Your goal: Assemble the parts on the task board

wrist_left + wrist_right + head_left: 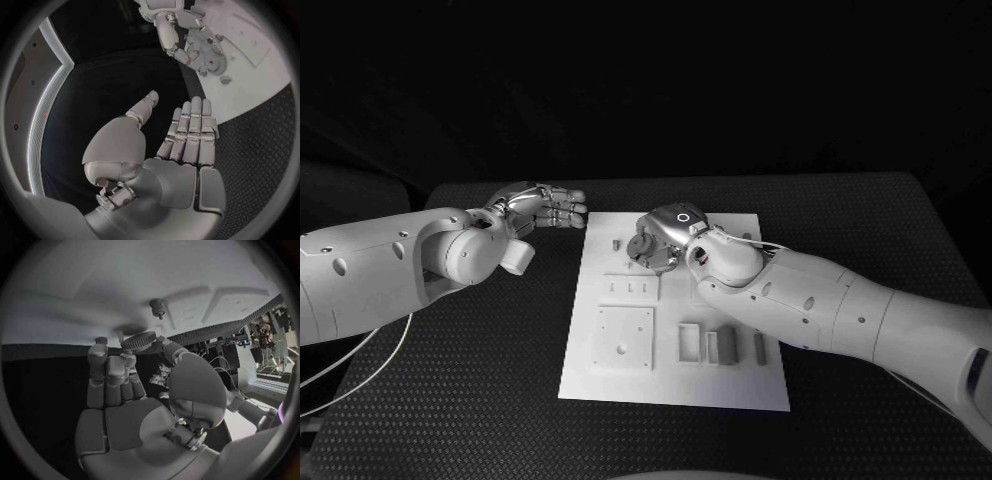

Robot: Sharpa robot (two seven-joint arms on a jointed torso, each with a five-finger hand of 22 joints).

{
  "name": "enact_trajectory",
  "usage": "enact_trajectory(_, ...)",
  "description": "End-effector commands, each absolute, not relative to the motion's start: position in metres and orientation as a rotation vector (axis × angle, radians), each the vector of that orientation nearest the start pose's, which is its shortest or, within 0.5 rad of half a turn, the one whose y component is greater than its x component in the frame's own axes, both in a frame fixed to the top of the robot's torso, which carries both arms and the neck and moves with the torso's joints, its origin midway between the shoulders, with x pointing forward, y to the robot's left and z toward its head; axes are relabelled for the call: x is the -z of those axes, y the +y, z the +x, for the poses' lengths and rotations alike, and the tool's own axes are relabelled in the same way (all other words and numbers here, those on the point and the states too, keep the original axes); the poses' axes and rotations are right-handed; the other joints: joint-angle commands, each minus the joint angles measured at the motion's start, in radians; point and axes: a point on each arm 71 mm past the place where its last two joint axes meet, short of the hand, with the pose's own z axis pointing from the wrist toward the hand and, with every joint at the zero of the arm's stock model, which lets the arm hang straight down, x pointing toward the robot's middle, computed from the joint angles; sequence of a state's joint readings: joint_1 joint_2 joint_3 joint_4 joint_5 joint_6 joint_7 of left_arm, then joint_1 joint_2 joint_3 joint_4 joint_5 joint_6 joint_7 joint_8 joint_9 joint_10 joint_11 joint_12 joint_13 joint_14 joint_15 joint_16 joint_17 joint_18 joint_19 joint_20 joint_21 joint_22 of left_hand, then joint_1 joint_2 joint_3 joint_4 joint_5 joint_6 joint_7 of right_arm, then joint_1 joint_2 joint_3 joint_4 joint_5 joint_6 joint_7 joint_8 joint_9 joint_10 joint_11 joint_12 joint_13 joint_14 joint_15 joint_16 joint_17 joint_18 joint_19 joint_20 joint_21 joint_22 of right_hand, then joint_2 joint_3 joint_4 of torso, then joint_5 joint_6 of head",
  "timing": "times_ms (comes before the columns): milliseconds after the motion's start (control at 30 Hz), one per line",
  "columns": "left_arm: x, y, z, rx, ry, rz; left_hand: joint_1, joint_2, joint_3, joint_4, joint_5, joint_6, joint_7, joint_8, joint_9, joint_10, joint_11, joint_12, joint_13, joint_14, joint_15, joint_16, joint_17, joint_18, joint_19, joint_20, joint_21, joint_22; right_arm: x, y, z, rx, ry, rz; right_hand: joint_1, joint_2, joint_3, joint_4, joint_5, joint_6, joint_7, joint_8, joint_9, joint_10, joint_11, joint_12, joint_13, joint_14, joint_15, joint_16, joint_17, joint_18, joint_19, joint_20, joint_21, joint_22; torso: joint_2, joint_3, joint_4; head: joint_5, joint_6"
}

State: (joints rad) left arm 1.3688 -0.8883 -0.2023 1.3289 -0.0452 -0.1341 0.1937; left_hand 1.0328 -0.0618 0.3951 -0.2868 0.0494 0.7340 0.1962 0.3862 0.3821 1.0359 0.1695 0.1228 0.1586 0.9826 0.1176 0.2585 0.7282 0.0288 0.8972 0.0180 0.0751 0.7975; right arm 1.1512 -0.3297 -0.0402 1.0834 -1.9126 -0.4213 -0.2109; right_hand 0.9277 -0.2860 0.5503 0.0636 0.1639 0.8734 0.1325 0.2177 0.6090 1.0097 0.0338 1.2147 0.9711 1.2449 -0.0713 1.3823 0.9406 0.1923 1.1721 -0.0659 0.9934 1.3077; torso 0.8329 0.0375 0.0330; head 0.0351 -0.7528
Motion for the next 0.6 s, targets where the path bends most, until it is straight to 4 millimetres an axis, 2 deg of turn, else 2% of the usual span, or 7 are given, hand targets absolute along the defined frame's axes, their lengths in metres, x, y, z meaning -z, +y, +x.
enact_trajectory(33, 0.1710, 0.2888, 0.5253, 1.307, 1.619, -1.087, -0.006, -0.005, 0.000, 0.000, 0.003, -0.006, 0.019, 0.000, 0.000, -0.007, 0.002, -0.007, 0.001, 0.006, -0.002, -0.005, 0.002, -0.011, 0.002, -0.002, -0.005, -0.002, 0.2171, -0.0506, 0.5270, -0.465, 1.425, -0.480, -0.021, -0.003, -0.003, 0.024, -0.004, 0.010, 0.010, -0.002, 0.001, -0.002, -0.004, 0.003, 0.001, -0.003, -0.007, 0.002, 0.001, 0.070, -0.004, -0.005, 0.004, 0.020, 0.000, -0.0005, 0.0002, 0.000, 0.000)
enact_trajectory(133, 0.1710, 0.2889, 0.5253, 1.306, 1.619, -1.087, -0.006, -0.005, 0.001, -0.001, 0.003, -0.006, 0.019, 0.000, 0.000, -0.007, 0.002, -0.007, 0.001, 0.006, -0.002, -0.005, 0.002, -0.011, 0.002, -0.002, -0.005, -0.002, 0.2170, -0.0508, 0.5271, -0.465, 1.424, -0.478, -0.031, -0.005, -0.007, 0.040, -0.006, 0.009, 0.010, -0.003, 0.001, -0.003, -0.004, 0.003, 0.001, -0.004, -0.007, 0.002, 0.002, 0.070, -0.006, -0.006, 0.005, 0.020, 0.000, -0.0001, 0.0003, 0.000, 0.000)
enact_trajectory(467, 0.1711, 0.2890, 0.5250, 1.305, 1.620, -1.088, -0.006, -0.004, 0.001, -0.001, 0.004, -0.006, 0.019, 0.001, 0.001, -0.007, 0.002, -0.007, 0.001, 0.006, -0.002, -0.005, 0.002, -0.010, 0.002, -0.002, -0.005, -0.002, 0.2169, -0.0513, 0.5279, -0.460, 1.422, -0.472, -0.025, -0.001, -0.005, 0.049, -0.004, 0.013, 0.008, -0.001, 0.003, -0.002, -0.005, 0.004, 0.002, -0.003, -0.008, 0.004, 0.002, 0.070, -0.006, -0.009, 0.007, 0.020, 0.000, -0.0004, 0.0000, 0.000, 0.001)
enact_trajectory(600, 0.1711, 0.2889, 0.5249, 1.305, 1.620, -1.088, -0.006, -0.004, 0.001, -0.001, 0.004, -0.006, 0.019, 0.001, 0.001, -0.007, 0.002, -0.007, 0.001, 0.006, -0.002, -0.005, 0.002, -0.011, 0.002, -0.002, -0.005, -0.002, 0.2163, -0.0512, 0.5280, -0.459, 1.416, -0.464, -0.032, 0.017, 0.008, 0.085, 0.004, 0.024, 0.004, 0.005, 0.006, 0.001, -0.011, 0.005, 0.002, -0.001, -0.012, 0.006, 0.003, 0.070, -0.005, -0.010, 0.010, 0.020, 0.000, -0.0004, -0.0002, 0.000, 0.001)
